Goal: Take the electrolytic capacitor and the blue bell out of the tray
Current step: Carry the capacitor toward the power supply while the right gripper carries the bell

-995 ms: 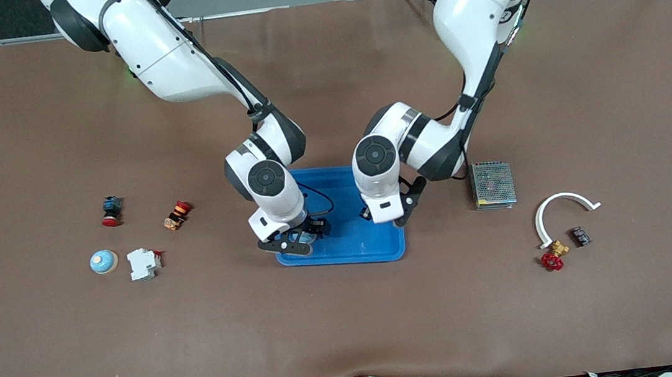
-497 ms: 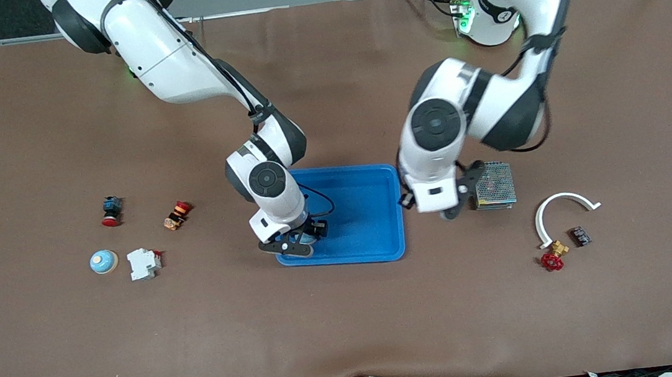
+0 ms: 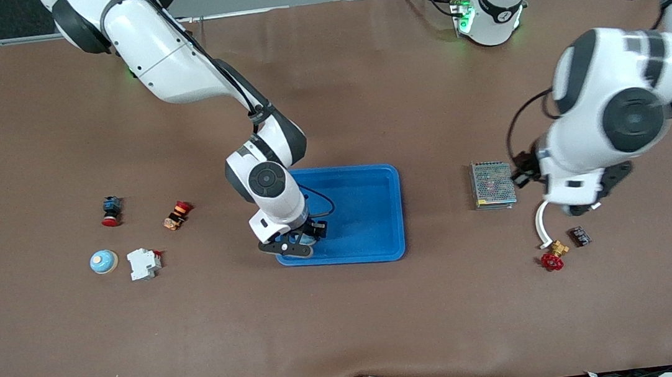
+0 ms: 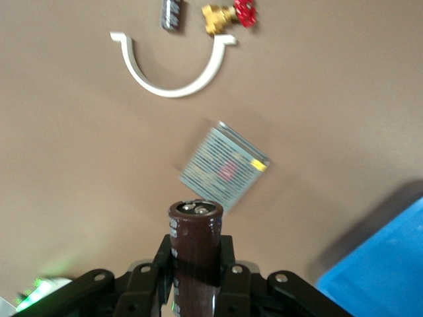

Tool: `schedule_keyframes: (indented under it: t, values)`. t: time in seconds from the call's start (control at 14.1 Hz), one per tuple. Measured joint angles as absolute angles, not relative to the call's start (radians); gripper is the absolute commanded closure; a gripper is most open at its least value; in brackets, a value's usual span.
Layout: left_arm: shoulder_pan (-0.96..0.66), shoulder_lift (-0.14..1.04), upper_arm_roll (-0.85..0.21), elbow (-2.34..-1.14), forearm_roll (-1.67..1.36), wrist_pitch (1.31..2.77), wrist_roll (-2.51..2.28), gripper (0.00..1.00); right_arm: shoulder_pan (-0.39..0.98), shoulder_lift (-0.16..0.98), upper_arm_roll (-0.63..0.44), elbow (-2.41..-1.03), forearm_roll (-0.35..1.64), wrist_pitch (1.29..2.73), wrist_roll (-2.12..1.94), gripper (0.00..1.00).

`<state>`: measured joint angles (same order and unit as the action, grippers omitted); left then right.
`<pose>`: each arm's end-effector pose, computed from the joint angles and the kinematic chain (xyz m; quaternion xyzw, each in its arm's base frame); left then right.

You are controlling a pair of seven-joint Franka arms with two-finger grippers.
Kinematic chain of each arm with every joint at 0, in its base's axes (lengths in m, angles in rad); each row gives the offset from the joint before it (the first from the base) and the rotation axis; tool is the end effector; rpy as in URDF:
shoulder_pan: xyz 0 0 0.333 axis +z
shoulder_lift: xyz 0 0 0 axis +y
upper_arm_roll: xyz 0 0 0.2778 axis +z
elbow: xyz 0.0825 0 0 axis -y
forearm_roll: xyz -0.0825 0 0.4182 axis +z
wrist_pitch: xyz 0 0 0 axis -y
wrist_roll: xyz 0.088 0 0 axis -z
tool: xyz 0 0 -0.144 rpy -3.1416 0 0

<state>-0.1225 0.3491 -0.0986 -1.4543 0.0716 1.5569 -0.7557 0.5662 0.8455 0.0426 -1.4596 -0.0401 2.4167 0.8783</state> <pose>0.6364 -0.1265 0.3896 -0.9579 -0.2592 0.0991 0.0736 0.6029 0.4150 0.1037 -0.9902 0.1280 -0.0404 0.0391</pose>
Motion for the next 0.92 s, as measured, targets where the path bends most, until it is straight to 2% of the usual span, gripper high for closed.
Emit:
schedule_keyframes:
  t: [0.14, 0.28, 0.57, 0.92]
  values:
    - [-0.011, 0.296, -0.098, -1.504, 0.072, 1.566, -0.563, 1.00, 0.562, 0.846, 0.041, -1.430, -0.033, 2.349, 0.880, 1.00]
    - [0.105, 0.222, -0.099, -1.600, 0.072, 1.642, -0.384, 1.00, 0.557, 0.845, 0.040, -1.383, -0.019, 2.251, 0.880, 1.00]
    - [0.257, 0.034, -0.099, -1.947, 0.069, 1.921, -0.113, 1.00, 0.543, 0.843, 0.045, -1.299, -0.014, 2.091, 0.877, 1.00]
    - [0.251, -0.083, -0.128, -2.342, 0.069, 2.256, -0.081, 1.00, 0.453, 0.828, 0.052, -1.272, -0.009, 2.004, 0.648, 1.00]
